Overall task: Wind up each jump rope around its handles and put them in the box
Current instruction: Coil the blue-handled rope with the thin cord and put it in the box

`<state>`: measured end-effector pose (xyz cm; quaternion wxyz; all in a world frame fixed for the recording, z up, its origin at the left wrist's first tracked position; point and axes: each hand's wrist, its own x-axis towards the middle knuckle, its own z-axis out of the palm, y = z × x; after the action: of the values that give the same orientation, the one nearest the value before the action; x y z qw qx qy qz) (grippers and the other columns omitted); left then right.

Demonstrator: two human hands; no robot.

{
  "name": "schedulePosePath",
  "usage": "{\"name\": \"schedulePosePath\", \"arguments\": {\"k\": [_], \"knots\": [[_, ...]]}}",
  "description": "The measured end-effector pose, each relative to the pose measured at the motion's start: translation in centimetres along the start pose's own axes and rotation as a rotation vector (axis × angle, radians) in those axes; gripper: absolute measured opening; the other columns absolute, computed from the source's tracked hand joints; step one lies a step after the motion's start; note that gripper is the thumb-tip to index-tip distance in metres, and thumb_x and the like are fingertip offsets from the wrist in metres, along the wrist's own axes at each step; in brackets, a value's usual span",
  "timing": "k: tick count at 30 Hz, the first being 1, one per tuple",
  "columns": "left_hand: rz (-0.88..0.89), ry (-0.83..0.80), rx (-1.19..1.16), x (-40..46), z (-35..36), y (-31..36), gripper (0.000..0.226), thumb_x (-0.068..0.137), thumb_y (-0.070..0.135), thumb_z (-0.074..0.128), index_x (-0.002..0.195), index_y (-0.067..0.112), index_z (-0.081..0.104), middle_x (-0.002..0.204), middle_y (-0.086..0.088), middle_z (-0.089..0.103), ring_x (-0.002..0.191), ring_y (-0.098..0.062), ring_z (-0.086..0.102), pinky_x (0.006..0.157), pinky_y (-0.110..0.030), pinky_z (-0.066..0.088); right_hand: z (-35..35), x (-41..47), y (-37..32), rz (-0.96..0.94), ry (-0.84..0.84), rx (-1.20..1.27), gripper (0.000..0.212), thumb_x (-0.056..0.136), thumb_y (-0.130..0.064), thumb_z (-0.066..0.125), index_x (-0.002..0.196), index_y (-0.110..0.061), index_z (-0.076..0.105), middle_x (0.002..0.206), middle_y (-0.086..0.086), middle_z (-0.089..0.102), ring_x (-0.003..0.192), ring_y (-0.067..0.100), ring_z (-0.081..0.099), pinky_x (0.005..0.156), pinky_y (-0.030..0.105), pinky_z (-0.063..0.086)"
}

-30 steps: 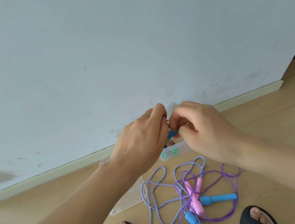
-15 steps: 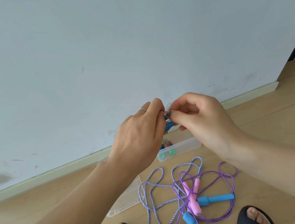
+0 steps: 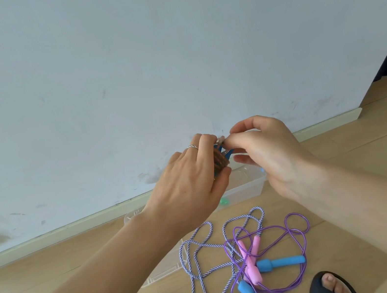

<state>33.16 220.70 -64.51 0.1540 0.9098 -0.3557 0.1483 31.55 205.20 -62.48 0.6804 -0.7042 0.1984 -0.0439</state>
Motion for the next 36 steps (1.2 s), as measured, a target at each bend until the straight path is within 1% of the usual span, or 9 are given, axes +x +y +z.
{"name": "schedulePosePath", "arguments": {"k": [3,6,10,15,19,25,28,32,36], "knots": [[0.036,-0.014,0.071,0.0,0.1,-0.2,0.036,0.096,0.04,0.044,0.117,0.011,0.045,0.096,-0.001,0.051,0.067,-0.024,0.054,0.07,-0.04,0.047,-0.1,0.3,-0.1,0.026,-0.028,-0.015,0.024,0.064,-0.015,0.071,0.088,-0.016,0.066,0.1,0.011,0.074,0.1,0.028,0.07,0.093,0.045,0.056],[0.045,-0.031,0.118,0.1,0.0,-0.1,0.036,0.096,0.041,0.038,0.113,0.01,0.045,0.095,-0.003,0.049,0.063,-0.023,0.052,0.057,-0.037,0.046,0.0,0.4,-0.3,0.025,-0.038,-0.055,0.023,0.063,-0.016,0.071,0.085,-0.017,0.066,0.098,0.011,0.074,0.1,0.027,0.069,0.093,0.044,0.055],[0.041,-0.033,0.121,0.2,-0.1,0.0,0.031,0.095,0.037,0.042,0.11,0.01,0.046,0.096,-0.003,0.048,0.064,-0.022,0.053,0.046,-0.031,0.037,0.1,0.1,-0.7,-0.059,-0.011,-0.129,0.017,0.074,-0.013,0.073,0.089,-0.018,0.064,0.083,-0.004,0.065,0.078,0.011,0.062,0.069,0.025,0.047],[0.032,-0.021,0.11,0.2,-0.2,-0.2,0.029,0.094,0.031,0.055,0.112,0.008,0.048,0.095,-0.004,0.049,0.067,-0.025,0.055,0.053,-0.034,0.042,0.4,-0.3,-0.6,-0.153,-0.019,-0.189,0.013,0.08,-0.015,0.07,0.09,-0.023,0.067,0.085,-0.005,0.073,0.081,0.004,0.067,0.065,0.018,0.043],[0.036,-0.014,0.051,0.1,-0.4,-0.7,0.036,0.095,0.033,0.057,0.117,0.007,0.045,0.096,-0.005,0.05,0.069,-0.026,0.055,0.058,-0.035,0.043,-0.1,-0.1,-0.9,-0.153,-0.094,-0.125,0.006,0.083,-0.014,0.072,0.086,-0.019,0.073,0.071,-0.015,0.068,0.063,-0.008,0.059,0.068,0.015,0.041],[0.026,0.004,-0.009,-0.2,-0.7,-0.9,0.039,0.095,0.035,0.057,0.12,0.009,0.043,0.093,0.0,0.047,0.067,-0.022,0.049,0.059,-0.037,0.045,-0.6,0.1,-1.0,-0.122,-0.178,-0.113,0.012,0.083,-0.023,0.077,0.094,-0.02,0.073,0.09,-0.002,0.077,0.082,0.002,0.066,0.081,0.025,0.046],[0.003,0.002,-0.044,-0.3,-0.9,-0.9,0.039,0.096,0.038,0.054,0.121,0.011,0.041,0.09,0.005,0.044,0.064,-0.018,0.042,0.059,-0.035,0.043,-0.6,0.1,-1.1,-0.157,-0.201,-0.122,0.013,0.085,-0.021,0.075,0.098,-0.02,0.072,0.086,-0.005,0.076,0.067,-0.006,0.063,0.075,0.022,0.041],[-0.066,-0.045,-0.253,-0.5,-1.0,-0.8,0.03,0.098,0.039,0.051,0.117,0.02,0.035,0.087,0.01,0.05,0.064,-0.005,0.05,0.063,-0.026,0.041,-0.6,0.1,-1.0,-0.219,-0.228,-0.14,0.012,0.088,-0.016,0.071,0.099,-0.019,0.072,0.082,-0.005,0.072,0.059,-0.004,0.059,0.069,0.019,0.041],[-0.143,-0.076,-0.426,-0.5,-1.5,-0.7,0.026,0.099,0.034,0.053,0.112,0.025,0.033,0.09,0.007,0.055,0.074,0.002,0.056,0.065,-0.016,0.042,-0.6,0.3,-0.7,-0.265,-0.282,-0.158,0.014,0.091,-0.012,0.068,0.101,-0.02,0.072,0.083,-0.005,0.073,0.071,0.001,0.064,0.069,0.02,0.049]]}}
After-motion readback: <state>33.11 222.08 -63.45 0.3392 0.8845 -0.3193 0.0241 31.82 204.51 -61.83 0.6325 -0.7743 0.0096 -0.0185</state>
